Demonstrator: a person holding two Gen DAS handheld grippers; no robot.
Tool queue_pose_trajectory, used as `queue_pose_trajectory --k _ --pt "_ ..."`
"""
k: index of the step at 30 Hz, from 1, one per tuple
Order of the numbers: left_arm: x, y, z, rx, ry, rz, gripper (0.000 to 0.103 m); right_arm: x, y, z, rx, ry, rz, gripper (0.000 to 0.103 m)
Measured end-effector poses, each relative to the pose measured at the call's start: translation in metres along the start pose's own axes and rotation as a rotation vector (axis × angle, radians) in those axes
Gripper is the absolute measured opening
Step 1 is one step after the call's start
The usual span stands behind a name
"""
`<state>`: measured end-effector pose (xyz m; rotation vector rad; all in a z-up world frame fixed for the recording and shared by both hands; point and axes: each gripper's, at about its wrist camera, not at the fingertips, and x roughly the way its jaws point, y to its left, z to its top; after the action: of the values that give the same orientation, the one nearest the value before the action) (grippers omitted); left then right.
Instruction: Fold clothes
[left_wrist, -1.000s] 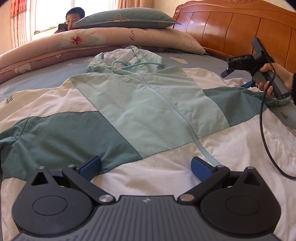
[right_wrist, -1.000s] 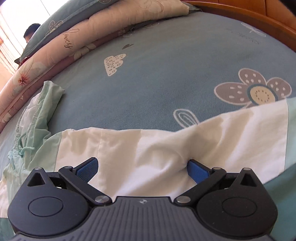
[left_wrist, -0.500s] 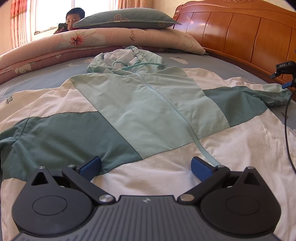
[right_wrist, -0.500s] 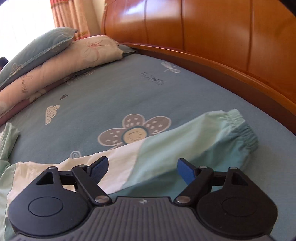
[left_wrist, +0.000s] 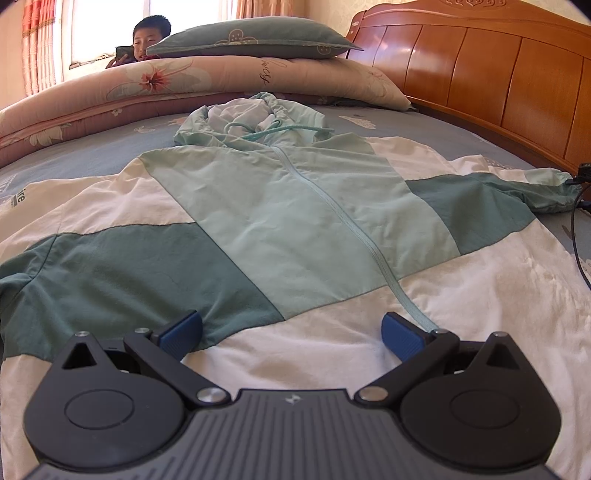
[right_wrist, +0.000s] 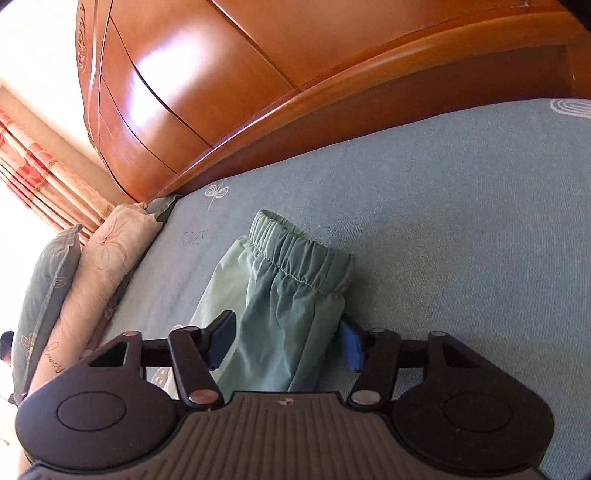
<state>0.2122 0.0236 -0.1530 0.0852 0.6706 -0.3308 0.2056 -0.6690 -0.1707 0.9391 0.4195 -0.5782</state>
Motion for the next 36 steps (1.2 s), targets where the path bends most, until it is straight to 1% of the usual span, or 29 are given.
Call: queue_pose_trajectory --k 1,2,3,4,6,9,12,14,15,16,17,18,19,20,21,23,24,25,26,27,29,30,31,33,36 --pt "0.000 0.000 0.000 0.000 0.000 0.000 0.102 0.003 0.006 0.001 -0.026 0.012 -0.047 0.028" --pt "0.000 0.000 0.000 0.000 0.000 -0.001 0.102 0.001 0.011 0.001 -0.042 0.014 -0.062 0.024" --pt "0.000 0.001 0.000 -0.001 -0.001 -0.002 0.102 -0.002 0.017 0.001 -0.059 0.013 -0.073 0.018" --pt "0.000 0.001 0.000 -0.002 -0.001 -0.002 0.102 -0.007 0.024 0.001 -0.082 0.003 -0.069 0.015" --pt "0.000 0.001 0.000 -0.005 -0.002 -0.004 0.102 -0.020 0.037 0.003 -0.125 -0.015 -0.070 0.011" --pt "0.000 0.001 0.000 -0.006 -0.003 -0.005 0.102 -0.045 0.053 0.011 -0.172 -0.052 -0.077 0.009" --pt "0.000 0.001 0.000 -0.006 -0.003 -0.005 0.102 -0.066 0.060 0.014 -0.225 -0.086 -0.084 0.009" --pt "0.000 0.001 0.000 -0.006 -0.003 -0.005 0.102 -0.069 0.055 0.012 -0.254 -0.077 -0.122 0.010" --pt "0.000 0.001 0.000 -0.007 -0.003 -0.005 0.102 -0.064 0.049 0.009 -0.252 -0.057 -0.163 0.012" --pt "0.000 0.001 0.000 -0.006 -0.003 -0.005 0.102 -0.057 0.038 0.005 -0.214 -0.015 -0.229 0.014" --pt "0.000 0.001 0.000 -0.006 -0.003 -0.004 0.102 -0.049 0.028 0.002 -0.176 0.027 -0.294 0.027" --pt "0.000 0.001 0.000 -0.006 -0.003 -0.004 0.102 -0.044 0.019 -0.001 -0.140 0.054 -0.352 0.033" --pt "0.000 0.001 0.000 -0.006 -0.003 -0.004 0.102 -0.047 0.015 -0.005 -0.116 0.019 -0.375 0.033" --pt "0.000 0.001 0.000 -0.006 -0.003 -0.004 0.102 -0.052 0.017 -0.008 -0.111 -0.016 -0.377 0.034" --pt "0.000 0.001 0.000 -0.005 -0.003 -0.004 0.102 -0.057 0.025 -0.011 -0.123 -0.047 -0.396 0.036" --pt "0.000 0.001 0.000 -0.005 -0.003 -0.003 0.102 -0.067 0.048 -0.017 -0.198 -0.117 -0.427 0.036" --pt "0.000 0.001 0.000 -0.005 -0.003 -0.003 0.102 -0.073 0.062 -0.019 -0.250 -0.147 -0.409 0.037" --pt "0.000 0.001 0.000 -0.004 -0.002 -0.003 0.102 -0.079 0.077 -0.022 -0.303 -0.158 -0.354 0.038" --pt "0.000 0.001 0.000 -0.004 -0.002 -0.002 0.102 -0.083 0.089 -0.025 -0.347 -0.141 -0.275 0.041" --pt "0.000 0.000 0.000 -0.004 -0.002 -0.002 0.102 -0.082 0.106 -0.029 -0.390 -0.100 -0.192 0.046" --pt "0.000 0.000 0.000 -0.004 -0.002 -0.001 0.102 -0.071 0.141 -0.042 -0.478 0.014 -0.065 0.049" --pt "0.000 0.000 0.000 -0.004 -0.002 -0.001 0.102 -0.063 0.160 -0.051 -0.525 0.075 -0.026 0.049" --pt "0.000 0.000 0.000 -0.004 -0.002 -0.001 0.102 -0.055 0.178 -0.062 -0.568 0.132 0.002 0.049" --pt "0.000 0.000 0.000 -0.003 -0.002 -0.001 0.102 -0.038 0.208 -0.084 -0.635 0.214 0.022 0.049" --pt "0.000 0.000 0.000 -0.004 -0.002 -0.001 0.102 -0.008 0.239 -0.118 -0.695 0.301 -0.017 0.049"
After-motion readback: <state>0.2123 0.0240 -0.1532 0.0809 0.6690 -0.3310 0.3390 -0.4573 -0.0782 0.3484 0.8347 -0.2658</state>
